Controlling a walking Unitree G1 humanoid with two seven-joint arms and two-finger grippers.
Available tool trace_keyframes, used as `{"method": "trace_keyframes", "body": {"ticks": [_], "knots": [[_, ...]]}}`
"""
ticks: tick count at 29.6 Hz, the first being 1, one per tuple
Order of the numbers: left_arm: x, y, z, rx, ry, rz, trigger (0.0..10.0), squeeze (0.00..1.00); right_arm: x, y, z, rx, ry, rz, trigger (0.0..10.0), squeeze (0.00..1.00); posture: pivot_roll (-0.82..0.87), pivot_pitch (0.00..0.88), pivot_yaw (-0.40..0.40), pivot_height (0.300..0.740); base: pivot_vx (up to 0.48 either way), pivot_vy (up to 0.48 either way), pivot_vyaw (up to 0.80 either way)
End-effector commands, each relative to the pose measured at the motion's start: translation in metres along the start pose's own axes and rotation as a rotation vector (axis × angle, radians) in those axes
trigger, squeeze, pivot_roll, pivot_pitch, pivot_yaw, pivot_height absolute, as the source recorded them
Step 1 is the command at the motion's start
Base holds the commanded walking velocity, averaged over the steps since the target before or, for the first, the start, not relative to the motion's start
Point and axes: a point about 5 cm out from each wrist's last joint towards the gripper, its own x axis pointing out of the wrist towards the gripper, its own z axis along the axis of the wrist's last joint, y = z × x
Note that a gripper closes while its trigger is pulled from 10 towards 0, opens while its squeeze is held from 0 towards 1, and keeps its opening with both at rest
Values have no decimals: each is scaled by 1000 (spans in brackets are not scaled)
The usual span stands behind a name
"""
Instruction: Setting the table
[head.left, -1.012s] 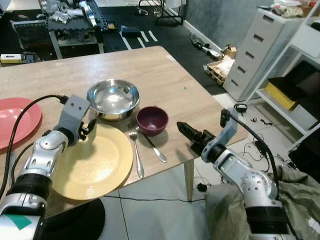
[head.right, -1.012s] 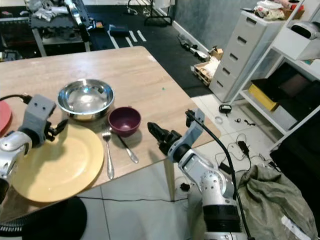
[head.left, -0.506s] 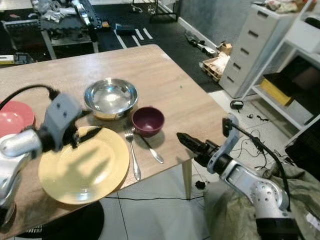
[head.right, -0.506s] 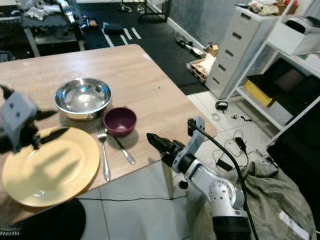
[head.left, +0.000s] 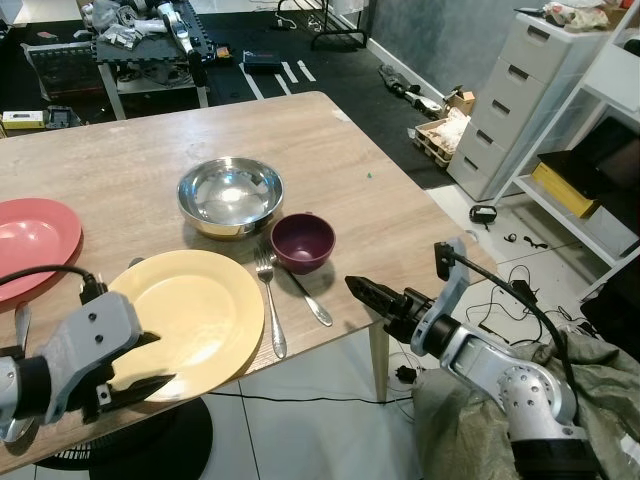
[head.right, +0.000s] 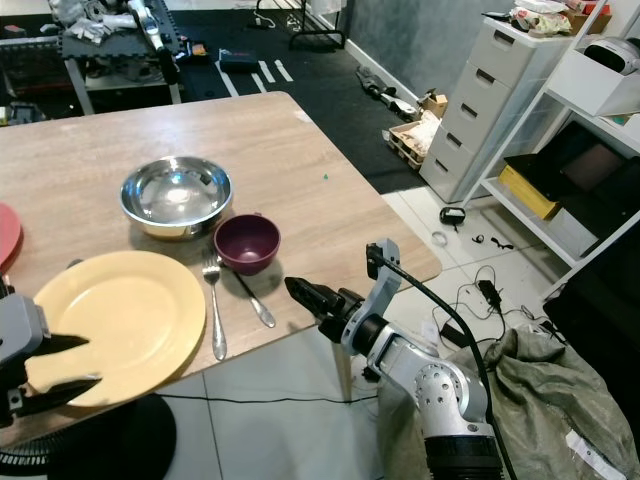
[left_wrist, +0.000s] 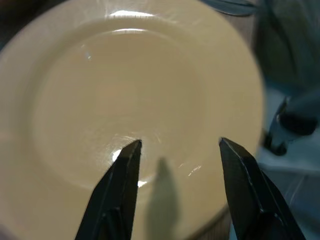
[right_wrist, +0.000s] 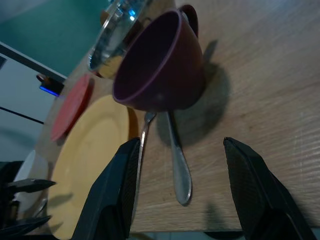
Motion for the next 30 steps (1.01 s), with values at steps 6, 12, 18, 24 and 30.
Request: {"method": "trace_keyframes", "body": {"ticks": [6,12,18,24,30], "knots": [[51,9,-18,-174,8,118,10000,0,4,1,-3,3,15,-3,10000,0,97,89,15,740,0,0,0],[62,16,-13,-268,-6,175,10000,0,1,-1,-3,4,8,-14,10000,0,99,96,20,740,0,0,0],[86,4,-18,-454,-42,104,10000,0,4,2,-2,2,6,-6,10000,0,96,99,13,740,0,0,0],[133,3,-19,-517,-14,84,10000,0,10,6,2,-13,4,4,10000,0,79,103,7,740,0,0,0],[155,20,2,-460,-11,123,10000,0,12,10,3,-15,-1,12,10000,0,62,109,15,740,0,0,0]]}}
